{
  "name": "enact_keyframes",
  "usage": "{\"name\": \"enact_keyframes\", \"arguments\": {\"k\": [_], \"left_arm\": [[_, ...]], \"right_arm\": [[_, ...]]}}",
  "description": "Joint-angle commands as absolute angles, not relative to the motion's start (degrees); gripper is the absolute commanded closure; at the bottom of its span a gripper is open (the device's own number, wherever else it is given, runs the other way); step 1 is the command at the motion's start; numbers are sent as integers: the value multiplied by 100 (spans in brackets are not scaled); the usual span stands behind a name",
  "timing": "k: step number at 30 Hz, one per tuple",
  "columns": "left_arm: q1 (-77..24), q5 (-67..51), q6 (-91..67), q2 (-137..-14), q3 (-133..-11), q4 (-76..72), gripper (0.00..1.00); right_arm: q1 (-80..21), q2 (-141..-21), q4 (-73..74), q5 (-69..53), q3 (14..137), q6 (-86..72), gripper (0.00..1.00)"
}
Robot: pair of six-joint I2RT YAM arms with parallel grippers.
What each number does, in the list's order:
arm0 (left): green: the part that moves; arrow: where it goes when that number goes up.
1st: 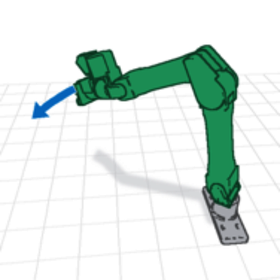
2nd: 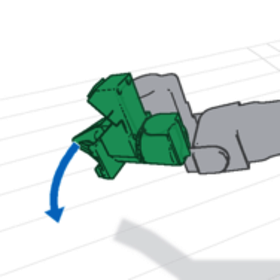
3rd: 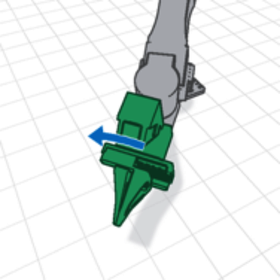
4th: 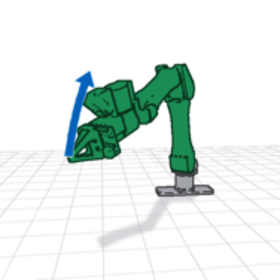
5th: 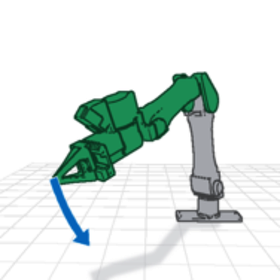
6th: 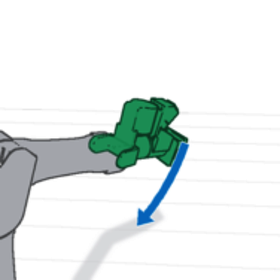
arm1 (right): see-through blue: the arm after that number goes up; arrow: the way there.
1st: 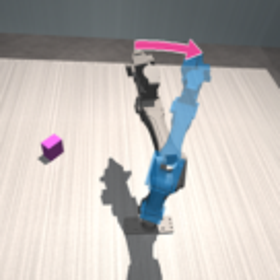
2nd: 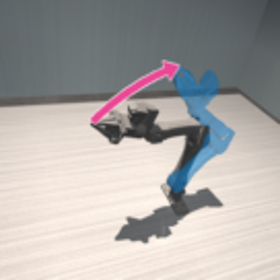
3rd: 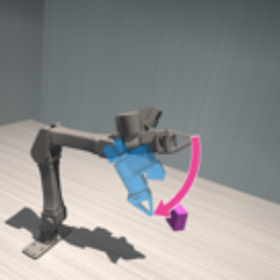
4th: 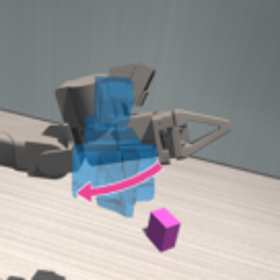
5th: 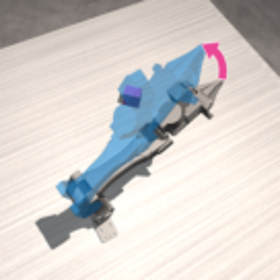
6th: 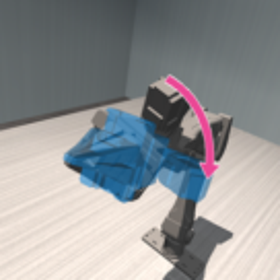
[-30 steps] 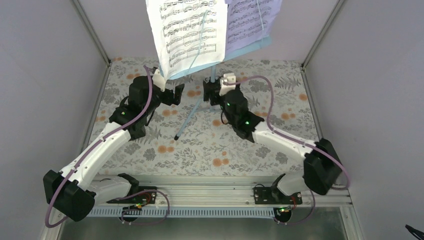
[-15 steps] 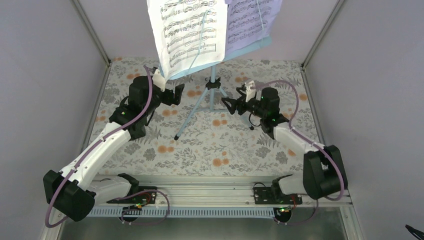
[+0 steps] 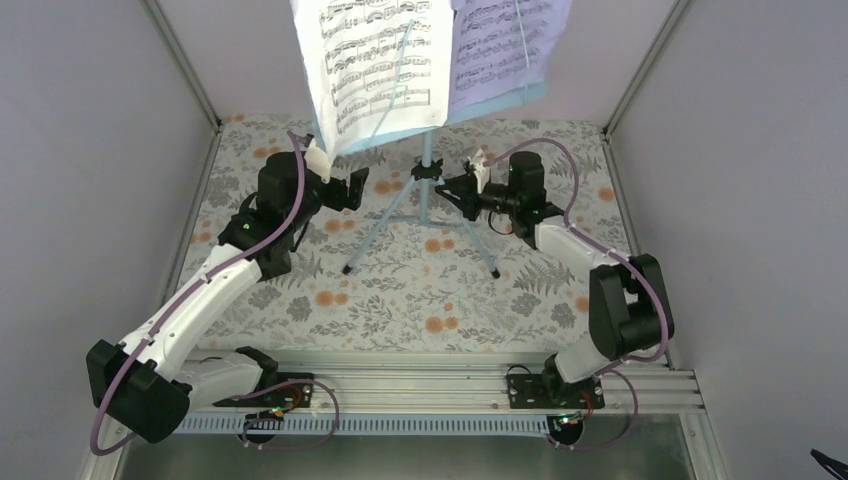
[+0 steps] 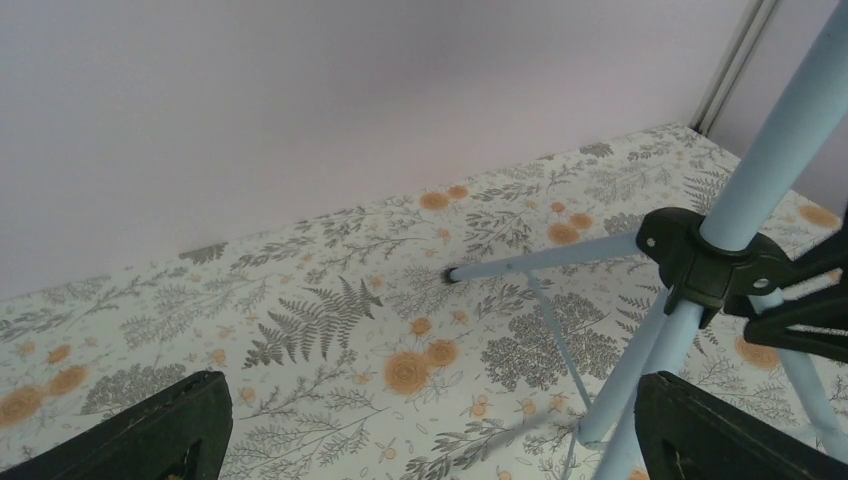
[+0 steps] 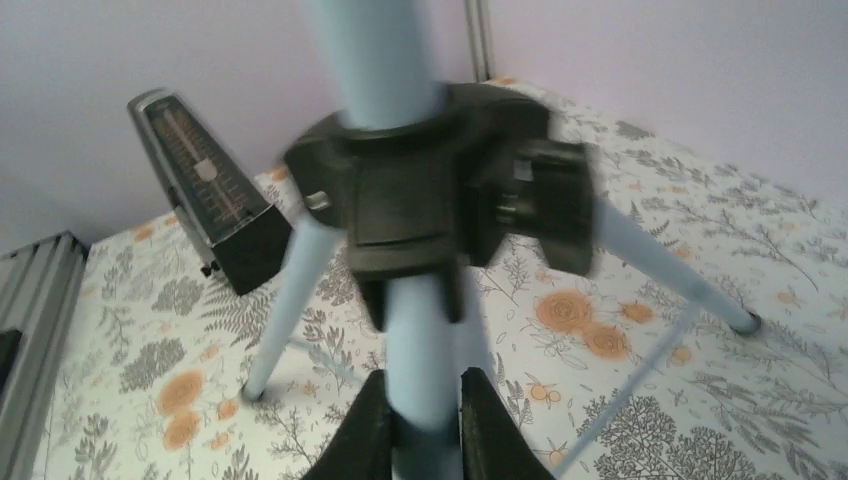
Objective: Pack up the instrument practice props
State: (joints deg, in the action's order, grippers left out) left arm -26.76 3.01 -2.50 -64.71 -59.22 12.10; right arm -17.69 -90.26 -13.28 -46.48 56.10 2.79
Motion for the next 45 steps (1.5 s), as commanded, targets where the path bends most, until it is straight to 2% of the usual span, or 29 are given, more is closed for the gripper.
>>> {"name": "enact_keyframes", "arguments": {"k": [1,7,12,21,28,29,31,33,36,38,41,45], "left_arm": [[-2672,369,-211,-6424,-5907,1149,0],[-2672,371,-232,-6402,-5904,1135,0],[-2672,380,-248,-6405,-5884,1127,0],[-2672,712,-407,-5701,-5497,668,0],[-2663,1142,-340,-5104,-5257,410,0],[-2663,1194,-335,-5014,-5218,368,0],[-2664,1147,-339,-4850,-5146,288,0],[-2663,1017,-383,-4745,-5132,315,0],[-2663,749,-626,-4712,-5181,589,0],[-2656,380,-821,-4729,-5165,772,0],[-2616,-87,-1206,-4692,-5023,1000,0],[-2507,-980,-1755,-4494,-4989,1059,0]], "right_arm": [[-1767,-8425,-1592,-4315,5064,52,96],[-1780,-7286,-1757,-2237,4054,-378,96],[-1827,-6665,-1708,-1278,3628,-803,96],[-2371,-7475,-2102,-1856,4012,-829,96],[-2504,-7944,-2298,-1708,4292,-856,96],[-2495,-7892,-2264,-1658,4283,-846,91],[-2491,-7775,-2150,-1602,4261,-789,72],[-2496,-7613,-1990,-1531,4219,-698,59],[-2487,-7265,-1776,-1370,4066,-638,34],[-2475,-6981,-1673,-1303,3890,-675,22],[-2465,-6542,-1583,-1364,3509,-949,14],[-2493,-5988,-1707,-2065,2841,-1519,12]]}}
